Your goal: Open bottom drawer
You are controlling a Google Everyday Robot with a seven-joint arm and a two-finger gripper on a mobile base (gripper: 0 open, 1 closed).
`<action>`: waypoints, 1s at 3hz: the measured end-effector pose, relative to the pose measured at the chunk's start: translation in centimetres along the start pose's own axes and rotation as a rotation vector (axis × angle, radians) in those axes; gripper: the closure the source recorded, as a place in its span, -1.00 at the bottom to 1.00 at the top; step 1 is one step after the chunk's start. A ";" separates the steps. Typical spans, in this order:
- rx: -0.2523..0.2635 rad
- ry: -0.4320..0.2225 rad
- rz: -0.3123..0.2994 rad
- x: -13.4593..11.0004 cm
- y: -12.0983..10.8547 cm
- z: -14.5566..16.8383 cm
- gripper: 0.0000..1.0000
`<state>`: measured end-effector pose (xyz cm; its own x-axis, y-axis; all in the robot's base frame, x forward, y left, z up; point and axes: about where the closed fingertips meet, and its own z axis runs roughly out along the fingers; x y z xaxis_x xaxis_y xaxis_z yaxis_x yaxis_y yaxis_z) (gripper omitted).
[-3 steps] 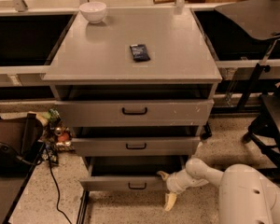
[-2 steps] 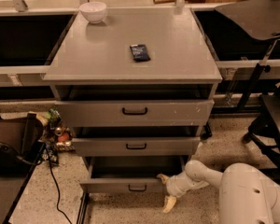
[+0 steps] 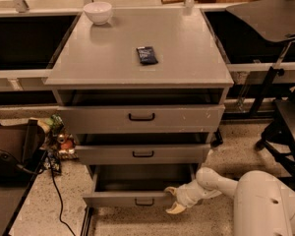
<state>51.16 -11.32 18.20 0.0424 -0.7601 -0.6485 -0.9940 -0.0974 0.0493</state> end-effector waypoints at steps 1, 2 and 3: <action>0.000 0.000 -0.001 -0.3 0.0 -0.3 0.73; 0.000 0.000 -0.001 -0.5 -0.2 -0.6 1.00; 0.000 0.000 -0.001 -0.6 -0.2 -0.7 1.00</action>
Offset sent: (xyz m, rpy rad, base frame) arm -0.0480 -0.0082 0.0089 0.0164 -0.0051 0.0698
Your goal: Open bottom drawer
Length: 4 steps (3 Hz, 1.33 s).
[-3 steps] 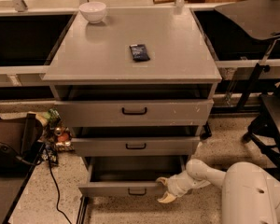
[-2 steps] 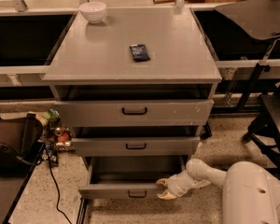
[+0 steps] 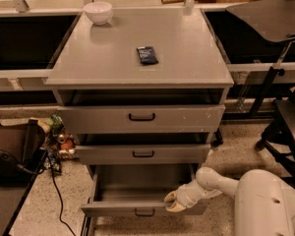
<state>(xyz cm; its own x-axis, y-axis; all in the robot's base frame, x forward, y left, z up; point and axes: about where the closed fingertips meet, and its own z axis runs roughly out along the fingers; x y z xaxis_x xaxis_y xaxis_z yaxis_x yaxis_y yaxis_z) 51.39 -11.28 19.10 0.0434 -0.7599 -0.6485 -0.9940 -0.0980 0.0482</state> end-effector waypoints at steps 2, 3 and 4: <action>-0.010 -0.009 -0.036 -0.7 1.4 -0.3 1.00; -0.067 -0.063 -0.045 -0.6 3.7 0.5 1.00; -0.068 -0.064 -0.045 -0.6 3.6 0.4 1.00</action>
Offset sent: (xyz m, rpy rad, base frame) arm -0.0821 0.0011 0.0069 0.1367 0.0628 0.1527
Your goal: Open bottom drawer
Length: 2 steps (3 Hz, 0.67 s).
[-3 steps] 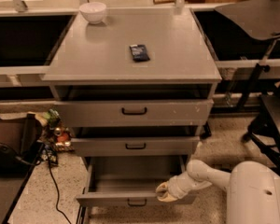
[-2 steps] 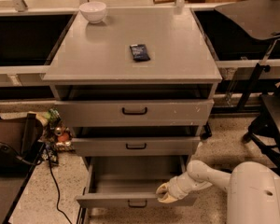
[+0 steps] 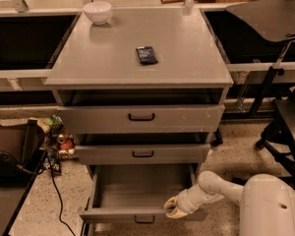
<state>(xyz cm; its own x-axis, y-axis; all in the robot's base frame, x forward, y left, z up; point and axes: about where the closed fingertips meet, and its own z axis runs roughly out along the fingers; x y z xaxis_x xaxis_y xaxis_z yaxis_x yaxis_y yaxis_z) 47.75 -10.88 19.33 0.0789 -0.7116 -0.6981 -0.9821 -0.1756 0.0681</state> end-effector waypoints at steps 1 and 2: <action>-0.036 -0.028 -0.003 0.0 1.0 0.6 1.00; -0.055 -0.050 -0.004 0.0 1.8 0.8 1.00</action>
Offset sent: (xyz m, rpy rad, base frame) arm -0.0591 0.0055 -0.0126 0.1340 0.1338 0.1217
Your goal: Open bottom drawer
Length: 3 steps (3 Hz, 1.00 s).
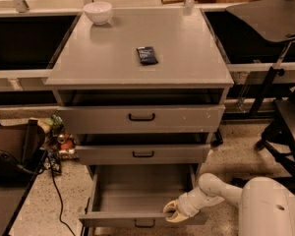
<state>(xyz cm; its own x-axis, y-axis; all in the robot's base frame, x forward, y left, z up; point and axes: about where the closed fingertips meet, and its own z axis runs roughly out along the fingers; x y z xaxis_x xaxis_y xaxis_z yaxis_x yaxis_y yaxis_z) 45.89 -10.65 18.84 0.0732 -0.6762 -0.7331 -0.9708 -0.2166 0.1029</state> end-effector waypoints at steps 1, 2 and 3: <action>0.000 0.000 0.000 0.0 0.0 0.0 0.61; 0.000 0.000 0.000 0.0 0.0 0.0 0.15; 0.011 -0.022 -0.030 -0.2 0.2 -1.0 -0.31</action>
Offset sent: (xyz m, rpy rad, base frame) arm 0.0000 0.0000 0.0000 0.0000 0.0000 0.0000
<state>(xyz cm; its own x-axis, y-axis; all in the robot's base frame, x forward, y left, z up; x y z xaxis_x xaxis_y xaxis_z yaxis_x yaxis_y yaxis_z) 45.91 -11.24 19.72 0.0974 -0.6541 -0.7501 -0.9707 -0.2290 0.0736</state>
